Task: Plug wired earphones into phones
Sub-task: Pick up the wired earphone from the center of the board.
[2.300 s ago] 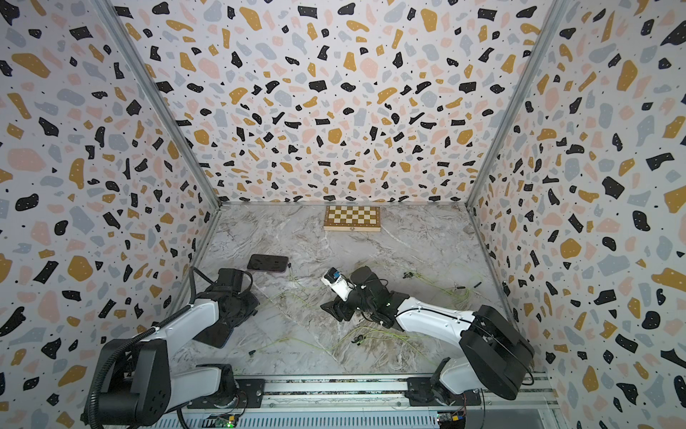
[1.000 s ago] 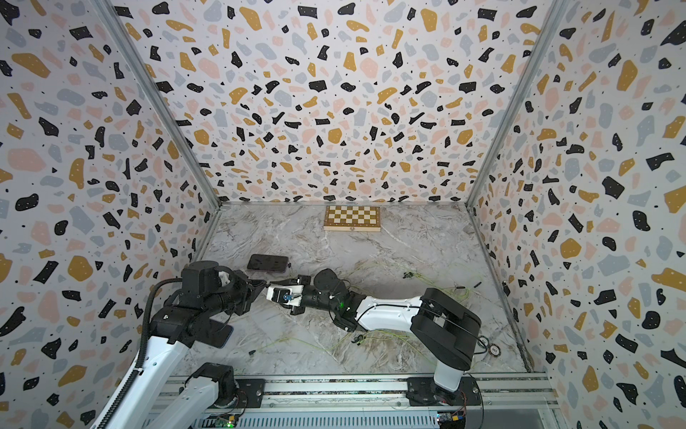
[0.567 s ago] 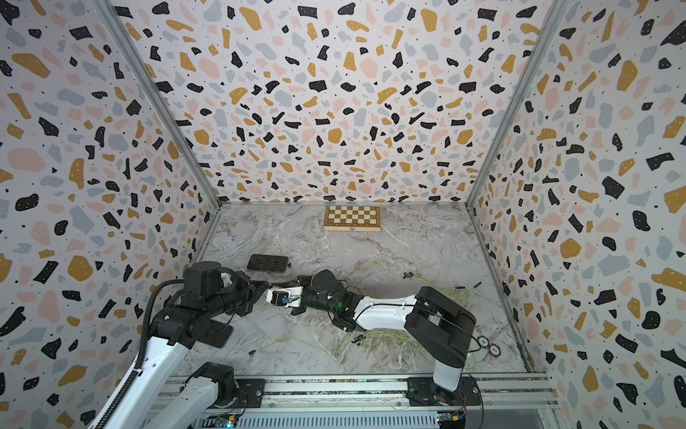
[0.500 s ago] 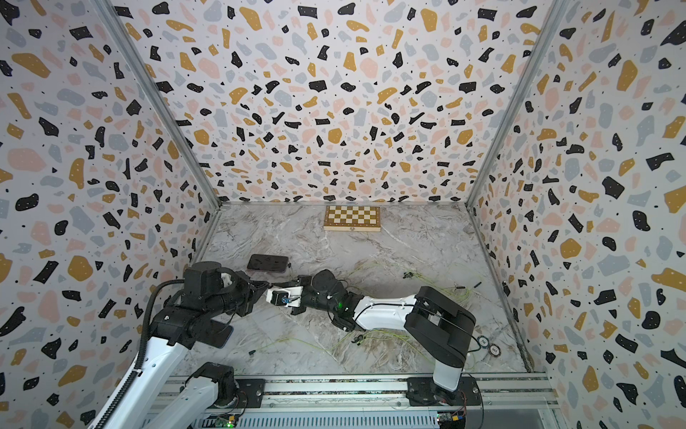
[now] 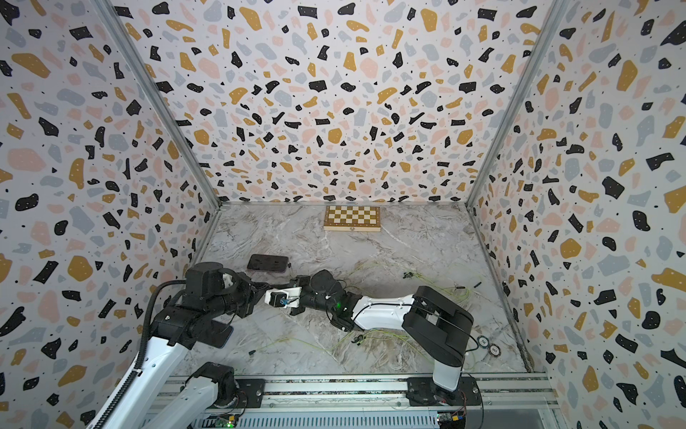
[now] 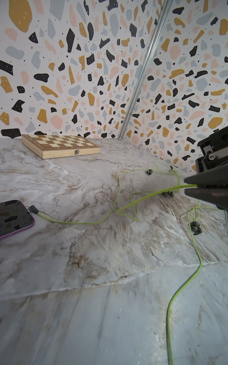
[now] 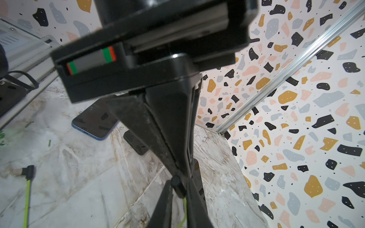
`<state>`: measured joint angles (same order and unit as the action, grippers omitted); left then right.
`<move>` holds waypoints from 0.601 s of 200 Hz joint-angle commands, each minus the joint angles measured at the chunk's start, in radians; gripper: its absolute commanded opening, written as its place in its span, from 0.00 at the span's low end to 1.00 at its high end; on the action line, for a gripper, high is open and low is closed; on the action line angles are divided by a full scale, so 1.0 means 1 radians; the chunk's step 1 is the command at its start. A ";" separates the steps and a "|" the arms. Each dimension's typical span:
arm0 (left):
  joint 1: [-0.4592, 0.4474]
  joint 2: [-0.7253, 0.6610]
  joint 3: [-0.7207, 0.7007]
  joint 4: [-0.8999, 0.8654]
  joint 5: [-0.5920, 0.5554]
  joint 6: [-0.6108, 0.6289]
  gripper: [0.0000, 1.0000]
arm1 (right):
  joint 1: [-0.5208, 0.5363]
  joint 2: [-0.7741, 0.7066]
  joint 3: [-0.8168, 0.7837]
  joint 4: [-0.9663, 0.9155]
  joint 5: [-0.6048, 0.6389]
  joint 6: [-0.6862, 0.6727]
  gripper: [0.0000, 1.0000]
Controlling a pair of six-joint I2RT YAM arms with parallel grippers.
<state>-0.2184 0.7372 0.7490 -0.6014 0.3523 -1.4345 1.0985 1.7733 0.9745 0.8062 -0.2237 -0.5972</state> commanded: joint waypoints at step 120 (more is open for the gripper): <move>-0.007 0.062 0.198 -0.196 -0.337 0.398 0.76 | -0.024 -0.113 -0.084 -0.048 0.057 0.146 0.00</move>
<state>-0.2218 0.7547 0.8730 -0.6903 0.1993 -1.2644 1.0954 1.7557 0.9466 0.7784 -0.1963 -0.5655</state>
